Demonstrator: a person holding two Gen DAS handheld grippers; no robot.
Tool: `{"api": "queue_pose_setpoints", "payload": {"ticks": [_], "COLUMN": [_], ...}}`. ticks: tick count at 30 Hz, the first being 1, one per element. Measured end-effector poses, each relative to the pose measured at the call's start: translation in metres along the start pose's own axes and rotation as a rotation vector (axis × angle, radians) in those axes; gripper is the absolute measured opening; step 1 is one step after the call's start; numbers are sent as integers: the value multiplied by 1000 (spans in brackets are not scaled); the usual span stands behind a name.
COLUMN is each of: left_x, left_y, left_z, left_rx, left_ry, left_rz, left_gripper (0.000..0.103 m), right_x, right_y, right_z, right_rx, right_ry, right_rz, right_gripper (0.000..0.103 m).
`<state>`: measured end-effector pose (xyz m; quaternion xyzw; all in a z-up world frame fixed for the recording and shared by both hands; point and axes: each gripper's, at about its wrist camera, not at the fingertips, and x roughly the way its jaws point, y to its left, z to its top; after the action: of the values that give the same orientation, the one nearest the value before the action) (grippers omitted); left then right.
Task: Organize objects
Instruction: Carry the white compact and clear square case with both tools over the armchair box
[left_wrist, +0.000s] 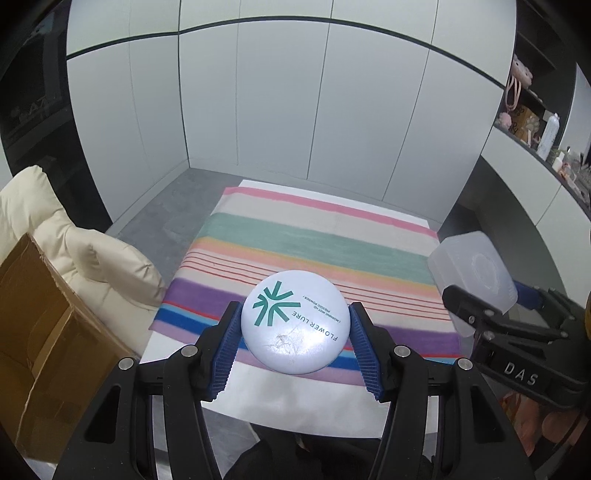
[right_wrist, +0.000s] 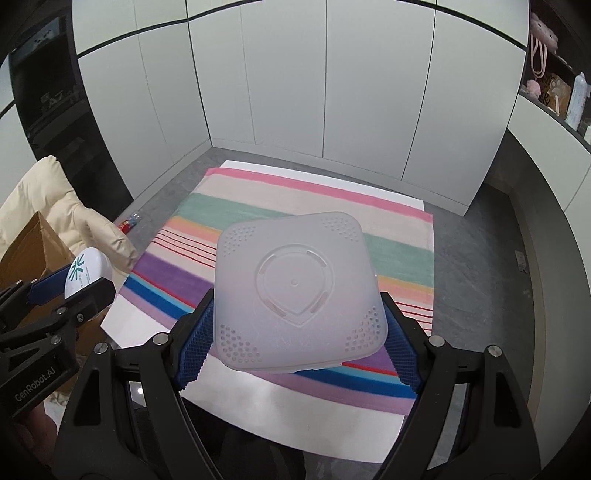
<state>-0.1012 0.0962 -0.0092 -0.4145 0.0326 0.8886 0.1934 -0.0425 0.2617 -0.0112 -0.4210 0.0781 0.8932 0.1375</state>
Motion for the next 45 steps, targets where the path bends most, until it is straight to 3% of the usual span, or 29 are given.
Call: {"api": "queue_pose_setpoints", "payload": {"ticks": [9, 22, 45], "left_x": [-6, 7, -6], "left_y": [8, 31, 120], "left_z": [-3, -1, -16], "left_rx": [-13, -59, -167], "left_ry": [-42, -52, -75], "left_rz": [-25, 8, 110], "left_gripper": [58, 58, 58], "right_x": [2, 18, 32], "right_y": [1, 13, 134], "right_z": [-2, 9, 21], "right_rx": [24, -14, -196], "right_ry": [4, 5, -3], "right_rz": [28, 31, 143], "right_gripper": [84, 84, 84]}}
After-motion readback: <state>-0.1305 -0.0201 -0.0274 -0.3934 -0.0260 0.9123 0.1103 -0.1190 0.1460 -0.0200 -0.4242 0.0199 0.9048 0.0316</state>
